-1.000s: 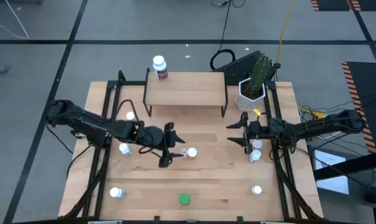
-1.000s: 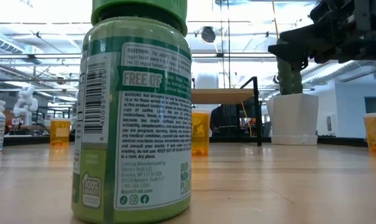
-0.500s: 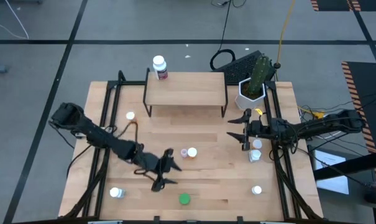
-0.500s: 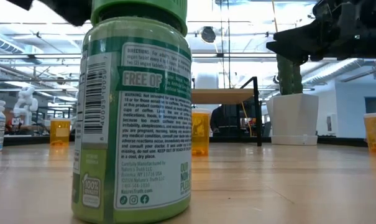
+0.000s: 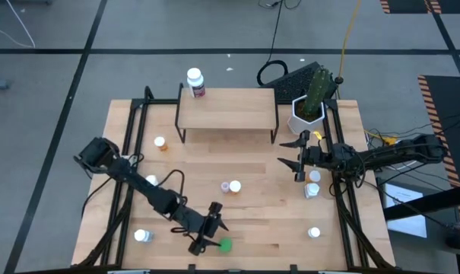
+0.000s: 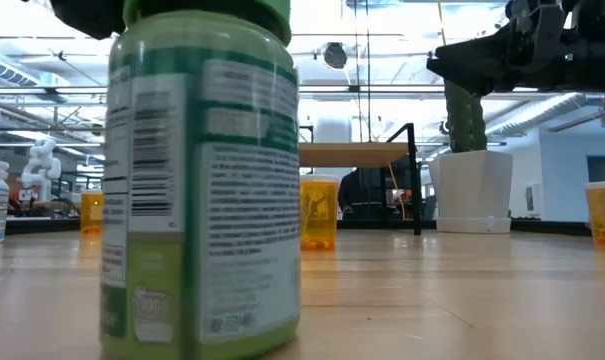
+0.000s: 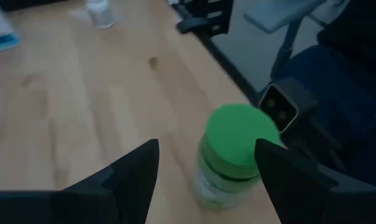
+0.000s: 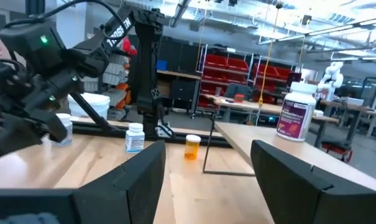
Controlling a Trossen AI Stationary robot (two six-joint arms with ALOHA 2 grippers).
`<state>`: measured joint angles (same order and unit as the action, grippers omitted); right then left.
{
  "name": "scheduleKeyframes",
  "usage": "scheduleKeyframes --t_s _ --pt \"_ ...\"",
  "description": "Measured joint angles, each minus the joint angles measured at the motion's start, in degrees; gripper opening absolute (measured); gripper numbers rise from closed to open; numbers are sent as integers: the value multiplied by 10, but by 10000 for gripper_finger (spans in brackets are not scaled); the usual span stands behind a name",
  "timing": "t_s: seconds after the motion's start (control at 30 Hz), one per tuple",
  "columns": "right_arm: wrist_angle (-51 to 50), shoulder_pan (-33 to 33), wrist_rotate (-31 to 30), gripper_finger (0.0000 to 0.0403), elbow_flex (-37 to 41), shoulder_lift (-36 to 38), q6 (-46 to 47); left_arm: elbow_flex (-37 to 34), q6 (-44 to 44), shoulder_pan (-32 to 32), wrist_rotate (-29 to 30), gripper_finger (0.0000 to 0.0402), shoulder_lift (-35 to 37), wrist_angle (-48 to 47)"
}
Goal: Pick and place medicine bottles onto shelf by color
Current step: Put the green pill bottle on the shelf
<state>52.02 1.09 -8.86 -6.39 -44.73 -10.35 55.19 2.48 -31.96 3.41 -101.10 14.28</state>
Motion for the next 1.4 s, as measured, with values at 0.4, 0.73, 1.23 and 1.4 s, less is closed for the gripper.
scheduleKeyframes --t_s 0.4,0.73,1.23,1.4 --pt "5 0 0 233 0 -2 -11 -1 -13 0 -50 269 4 24" --pt "12 0 1 233 0 -2 -11 -1 -6 9 -53 269 4 26" --pt "-5 0 0 233 0 -2 21 -2 -31 12 -69 269 -1 2" --pt "-9 0 0 233 0 -2 21 -2 -85 12 -79 269 -1 10"
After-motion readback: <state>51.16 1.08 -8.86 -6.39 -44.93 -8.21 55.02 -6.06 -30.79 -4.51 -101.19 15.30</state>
